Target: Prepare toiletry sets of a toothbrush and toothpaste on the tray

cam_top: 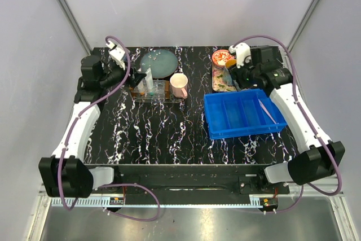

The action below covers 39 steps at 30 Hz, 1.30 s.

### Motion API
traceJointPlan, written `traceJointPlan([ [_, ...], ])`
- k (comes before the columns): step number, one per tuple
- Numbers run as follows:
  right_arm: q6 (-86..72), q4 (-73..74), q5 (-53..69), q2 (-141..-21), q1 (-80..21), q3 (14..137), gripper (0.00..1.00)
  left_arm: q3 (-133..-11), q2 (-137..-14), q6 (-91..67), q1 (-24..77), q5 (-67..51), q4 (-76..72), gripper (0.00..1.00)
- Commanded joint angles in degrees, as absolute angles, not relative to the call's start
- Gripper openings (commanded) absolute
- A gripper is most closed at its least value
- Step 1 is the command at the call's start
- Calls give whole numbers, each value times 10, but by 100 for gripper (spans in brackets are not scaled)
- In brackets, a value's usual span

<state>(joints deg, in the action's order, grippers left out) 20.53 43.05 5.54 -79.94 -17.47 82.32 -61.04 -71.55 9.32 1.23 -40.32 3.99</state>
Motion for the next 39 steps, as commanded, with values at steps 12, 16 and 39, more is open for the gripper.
traceJointPlan([
  [12,206,527,17,-757,14,760,58,-702,-664,122,15,-385,222,68],
  [16,219,555,12,-772,47,737,58,-703,-671,132,14,-400,239,68],
  [39,273,504,24,-936,119,706,54,-824,-796,137,14,-410,299,68],
])
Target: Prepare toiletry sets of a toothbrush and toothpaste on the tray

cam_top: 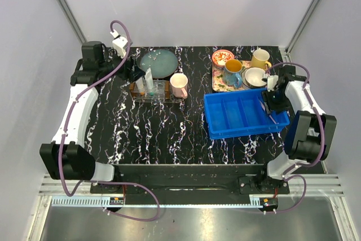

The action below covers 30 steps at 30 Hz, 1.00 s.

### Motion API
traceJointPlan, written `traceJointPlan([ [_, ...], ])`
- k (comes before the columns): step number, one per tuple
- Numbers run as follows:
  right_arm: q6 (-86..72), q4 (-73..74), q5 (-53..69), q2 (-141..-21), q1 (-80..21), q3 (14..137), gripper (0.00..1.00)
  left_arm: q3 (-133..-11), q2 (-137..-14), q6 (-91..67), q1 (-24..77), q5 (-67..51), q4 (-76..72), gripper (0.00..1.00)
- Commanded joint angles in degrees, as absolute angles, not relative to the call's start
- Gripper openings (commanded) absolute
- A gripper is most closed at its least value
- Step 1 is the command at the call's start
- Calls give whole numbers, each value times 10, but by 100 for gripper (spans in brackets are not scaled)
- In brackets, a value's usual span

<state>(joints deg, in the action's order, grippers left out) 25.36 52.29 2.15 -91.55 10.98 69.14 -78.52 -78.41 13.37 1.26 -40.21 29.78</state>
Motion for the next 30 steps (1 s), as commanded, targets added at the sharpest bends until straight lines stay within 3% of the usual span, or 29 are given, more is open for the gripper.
traceJointPlan([
  [1,275,502,25,-940,120,706,54,-827,-799,138,14,-410,301,68],
  [30,266,437,39,-1036,131,685,50,-828,-806,163,14,-412,307,68],
])
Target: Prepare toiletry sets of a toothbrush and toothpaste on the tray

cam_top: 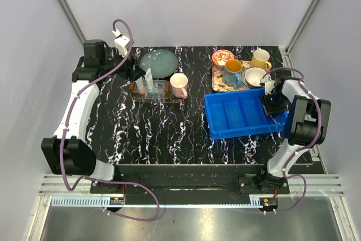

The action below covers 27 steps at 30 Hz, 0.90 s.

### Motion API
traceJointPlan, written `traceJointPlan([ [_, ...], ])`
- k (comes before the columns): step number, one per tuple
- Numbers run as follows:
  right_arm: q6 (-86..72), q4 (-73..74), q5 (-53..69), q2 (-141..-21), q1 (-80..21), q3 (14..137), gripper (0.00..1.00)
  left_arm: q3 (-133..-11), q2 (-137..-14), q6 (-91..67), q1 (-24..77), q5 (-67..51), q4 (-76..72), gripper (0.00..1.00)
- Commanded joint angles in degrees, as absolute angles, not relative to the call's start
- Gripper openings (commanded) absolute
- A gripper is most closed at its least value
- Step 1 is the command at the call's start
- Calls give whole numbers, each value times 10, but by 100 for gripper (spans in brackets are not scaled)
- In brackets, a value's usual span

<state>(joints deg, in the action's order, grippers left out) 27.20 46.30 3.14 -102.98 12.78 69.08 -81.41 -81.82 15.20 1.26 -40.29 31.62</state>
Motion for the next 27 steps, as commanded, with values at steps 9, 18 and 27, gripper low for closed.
traceJointPlan([
  [9,259,410,49,-1035,131,657,43,-817,-791,169,15,-412,307,68],
  [18,250,402,66,-1013,131,649,27,-808,-775,175,14,-412,306,68],
  [27,246,424,69,-974,131,676,8,-798,-759,181,14,-413,307,68],
])
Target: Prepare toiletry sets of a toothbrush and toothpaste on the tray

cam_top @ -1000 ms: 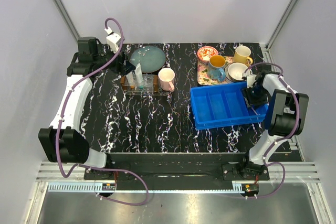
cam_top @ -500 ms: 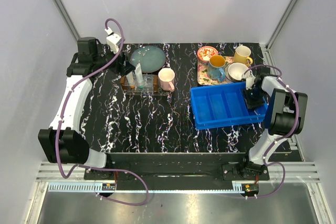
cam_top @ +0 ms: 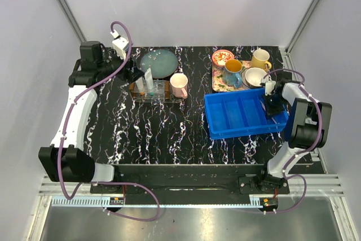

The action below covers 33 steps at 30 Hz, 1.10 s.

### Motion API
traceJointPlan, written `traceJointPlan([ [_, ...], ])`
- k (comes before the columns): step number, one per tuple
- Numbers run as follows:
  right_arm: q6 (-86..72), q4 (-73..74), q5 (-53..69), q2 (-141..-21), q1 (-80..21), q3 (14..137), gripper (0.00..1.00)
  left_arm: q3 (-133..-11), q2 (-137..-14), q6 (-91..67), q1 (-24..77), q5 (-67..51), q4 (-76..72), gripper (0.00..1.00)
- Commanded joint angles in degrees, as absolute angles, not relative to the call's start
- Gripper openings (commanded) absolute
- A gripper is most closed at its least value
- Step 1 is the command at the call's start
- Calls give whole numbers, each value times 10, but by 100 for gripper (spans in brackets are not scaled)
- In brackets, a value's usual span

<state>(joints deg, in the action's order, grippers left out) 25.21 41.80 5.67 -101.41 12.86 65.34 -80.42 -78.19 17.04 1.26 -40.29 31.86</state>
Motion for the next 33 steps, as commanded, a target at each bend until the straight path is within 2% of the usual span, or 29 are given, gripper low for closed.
traceJointPlan([
  [1,245,430,71,-971,131,679,7,-798,-758,181,14,-413,307,68],
  [9,246,456,73,-942,131,708,0,-795,-751,181,14,-418,307,69],
  [18,251,484,73,-924,131,729,0,-793,-751,183,14,-425,307,69],
  [21,261,490,78,-927,131,726,10,-793,-752,181,14,-430,307,69],
  [23,269,493,87,-929,131,720,23,-792,-752,181,14,-431,307,69],
  [33,303,504,103,-924,131,719,49,-825,-794,190,14,-409,311,70],
])
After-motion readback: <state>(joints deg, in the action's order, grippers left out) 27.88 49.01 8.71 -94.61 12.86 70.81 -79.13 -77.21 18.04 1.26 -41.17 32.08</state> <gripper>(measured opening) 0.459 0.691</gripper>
